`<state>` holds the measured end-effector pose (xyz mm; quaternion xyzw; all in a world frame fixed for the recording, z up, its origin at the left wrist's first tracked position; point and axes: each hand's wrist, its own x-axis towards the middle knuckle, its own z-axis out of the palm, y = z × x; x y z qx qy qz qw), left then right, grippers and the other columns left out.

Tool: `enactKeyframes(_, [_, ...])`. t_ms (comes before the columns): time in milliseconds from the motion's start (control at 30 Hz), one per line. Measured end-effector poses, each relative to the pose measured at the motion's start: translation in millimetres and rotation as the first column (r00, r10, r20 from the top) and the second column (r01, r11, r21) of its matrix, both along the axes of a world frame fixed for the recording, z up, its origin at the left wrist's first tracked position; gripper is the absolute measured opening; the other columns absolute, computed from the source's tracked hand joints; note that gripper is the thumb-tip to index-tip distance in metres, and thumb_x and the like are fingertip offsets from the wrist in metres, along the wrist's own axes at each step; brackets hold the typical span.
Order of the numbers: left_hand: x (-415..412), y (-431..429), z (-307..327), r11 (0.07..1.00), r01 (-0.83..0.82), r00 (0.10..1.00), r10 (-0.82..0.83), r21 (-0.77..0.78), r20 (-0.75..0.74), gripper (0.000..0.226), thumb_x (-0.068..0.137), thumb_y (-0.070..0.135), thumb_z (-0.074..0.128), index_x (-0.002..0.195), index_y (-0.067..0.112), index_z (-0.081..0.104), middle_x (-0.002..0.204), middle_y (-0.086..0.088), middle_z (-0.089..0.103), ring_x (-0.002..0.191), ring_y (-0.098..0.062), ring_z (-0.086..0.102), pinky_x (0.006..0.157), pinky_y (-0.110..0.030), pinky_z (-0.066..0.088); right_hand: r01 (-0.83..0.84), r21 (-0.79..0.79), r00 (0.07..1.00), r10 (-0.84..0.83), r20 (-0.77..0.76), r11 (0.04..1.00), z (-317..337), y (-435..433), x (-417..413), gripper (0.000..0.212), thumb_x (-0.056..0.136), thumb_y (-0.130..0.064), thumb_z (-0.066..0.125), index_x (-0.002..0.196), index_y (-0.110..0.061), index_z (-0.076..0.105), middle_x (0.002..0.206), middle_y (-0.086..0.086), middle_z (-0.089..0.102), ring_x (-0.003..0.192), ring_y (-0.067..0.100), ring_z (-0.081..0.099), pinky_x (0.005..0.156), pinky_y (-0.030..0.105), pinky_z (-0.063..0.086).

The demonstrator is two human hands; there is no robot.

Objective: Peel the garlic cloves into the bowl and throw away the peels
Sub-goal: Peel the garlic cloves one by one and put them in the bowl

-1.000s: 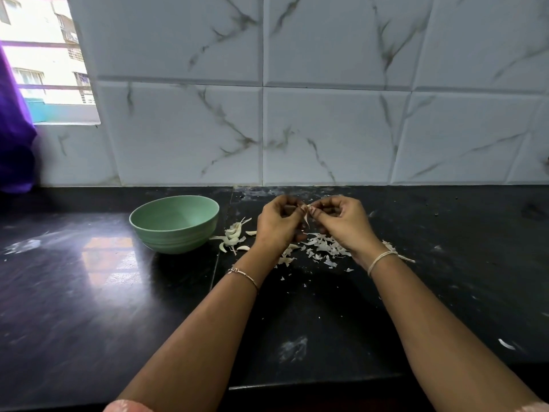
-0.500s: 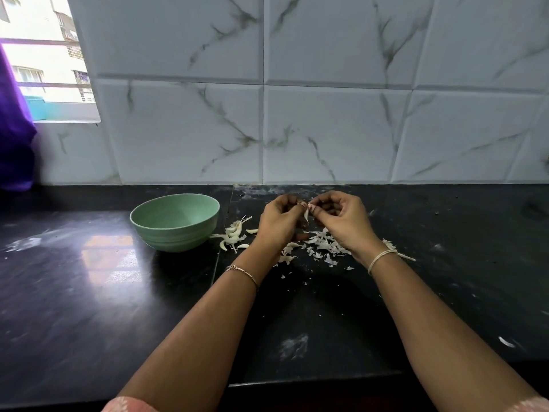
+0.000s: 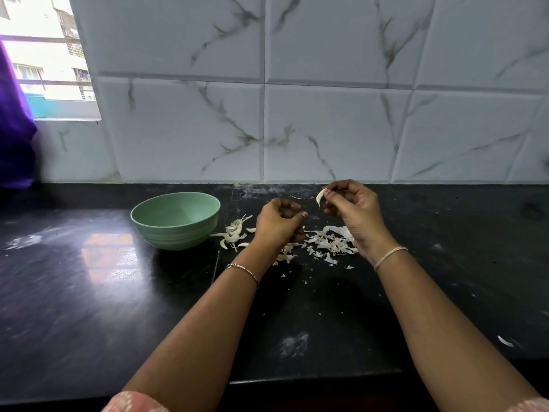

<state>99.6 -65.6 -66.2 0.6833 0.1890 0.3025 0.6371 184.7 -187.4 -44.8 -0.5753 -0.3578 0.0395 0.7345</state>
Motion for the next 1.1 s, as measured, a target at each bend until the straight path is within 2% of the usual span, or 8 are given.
enactKeyframes(133, [0.2, -2.9, -1.5, 0.973, -0.026, 0.998, 0.040, 0.228, -0.056, 0.010, 0.091, 0.019, 0.068, 0.092, 0.012, 0.061, 0.082, -0.010, 0.067, 0.061, -0.018, 0.063, 0.061, -0.041, 0.061, 0.033, 0.034, 0.999, -0.033, -0.017, 0.999, 0.6, -1.7, 2.5, 0.015, 0.087, 0.004, 0.064, 0.084, -0.011, 0.065, 0.078, 0.000, 0.069, 0.070, 0.004, 0.066, 0.063, 0.020, 0.054])
enactKeyframes(200, [-0.8, -4.7, -1.5, 0.944, -0.019, 0.994, 0.053, 0.330, -0.094, 0.022, 0.094, 0.032, 0.062, 0.082, 0.013, 0.065, 0.081, -0.014, 0.070, 0.059, -0.020, 0.063, 0.063, -0.046, 0.060, 0.035, 0.024, 0.999, -0.035, -0.004, 0.999, -0.4, -1.2, 3.5, 0.015, 0.087, 0.004, 0.064, 0.084, -0.011, 0.064, 0.078, 0.000, 0.069, 0.071, 0.004, 0.065, 0.063, 0.020, 0.054])
enactKeyframes(333, [-1.7, -4.3, 0.9, 0.880, -0.036, 0.984, 0.114, 0.473, -0.137, 0.029, 0.094, 0.038, 0.061, 0.077, 0.015, 0.066, 0.072, -0.007, 0.070, 0.060, -0.022, 0.063, 0.065, -0.039, 0.059, 0.044, -0.016, 0.999, -0.043, 0.022, 0.999, -1.3, 0.4, 4.7, 0.016, 0.089, 0.002, 0.062, 0.085, -0.013, 0.062, 0.079, 0.001, 0.070, 0.073, 0.007, 0.065, 0.062, 0.020, 0.053])
enactKeyframes(467, [-0.3, -4.9, 0.9, 0.873, 0.051, 0.990, 0.021, 0.485, -0.142, 0.013, 0.096, 0.009, 0.058, 0.095, 0.013, 0.070, 0.087, 0.000, 0.073, 0.065, -0.006, 0.061, 0.070, -0.027, 0.057, 0.058, -0.029, 0.998, -0.058, 0.005, 0.998, -1.6, 0.4, 5.0, 0.016, 0.090, 0.000, 0.062, 0.086, -0.016, 0.059, 0.073, -0.004, 0.071, 0.079, 0.017, 0.066, 0.059, 0.018, 0.048])
enactKeyframes(600, [-1.2, -5.9, -0.9, 0.827, 0.106, 0.988, -0.024, 0.553, -0.153, 0.040, 0.088, -0.011, 0.049, 0.105, 0.016, 0.073, 0.104, 0.002, 0.074, 0.094, -0.006, 0.066, 0.084, -0.017, 0.052, 0.072, -0.085, 0.997, -0.070, 0.024, 0.994, -3.5, 0.7, 7.4, 0.016, 0.093, -0.003, 0.059, 0.091, -0.019, 0.064, 0.080, -0.004, 0.068, 0.072, 0.001, 0.062, 0.062, 0.018, 0.044])
enactKeyframes(800, [0.9, -3.8, 6.2, 0.934, 0.051, 0.997, -0.071, 0.352, 0.043, 0.017, 0.096, 0.015, 0.059, 0.111, 0.018, 0.067, 0.095, 0.002, 0.068, 0.088, -0.013, 0.063, 0.081, -0.031, 0.054, 0.039, -0.103, 0.999, -0.035, 0.038, 0.994, -4.7, 1.4, 6.1, 0.014, 0.086, -0.002, 0.069, 0.089, -0.015, 0.065, 0.071, -0.006, 0.070, 0.065, -0.004, 0.064, 0.060, 0.010, 0.045])
enactKeyframes(967, [-4.4, -3.4, 9.5, 0.968, 0.111, 0.985, -0.138, 0.226, 0.103, 0.013, 0.092, 0.009, 0.064, 0.101, 0.019, 0.067, 0.090, -0.003, 0.068, 0.075, -0.011, 0.063, 0.066, -0.021, 0.055, 0.013, -0.153, 1.000, -0.010, 0.024, 0.988, -5.9, 0.9, 6.3, 0.010, 0.081, -0.008, 0.074, 0.084, -0.015, 0.069, 0.077, 0.000, 0.071, 0.072, 0.006, 0.066, 0.065, 0.017, 0.050])
enactKeyframes(1100, [-6.5, -0.5, 10.5, 0.989, 0.061, 0.989, -0.078, 0.137, 0.124, 0.018, 0.089, 0.003, 0.066, 0.090, 0.020, 0.067, 0.087, -0.004, 0.069, 0.078, -0.016, 0.062, 0.076, -0.032, 0.056, -0.019, -0.184, 0.999, 0.027, 0.044, 0.983, -5.2, 1.8, 4.7, 0.011, 0.086, -0.004, 0.069, 0.087, -0.015, 0.070, 0.078, -0.003, 0.073, 0.071, 0.001, 0.067, 0.062, 0.015, 0.050])
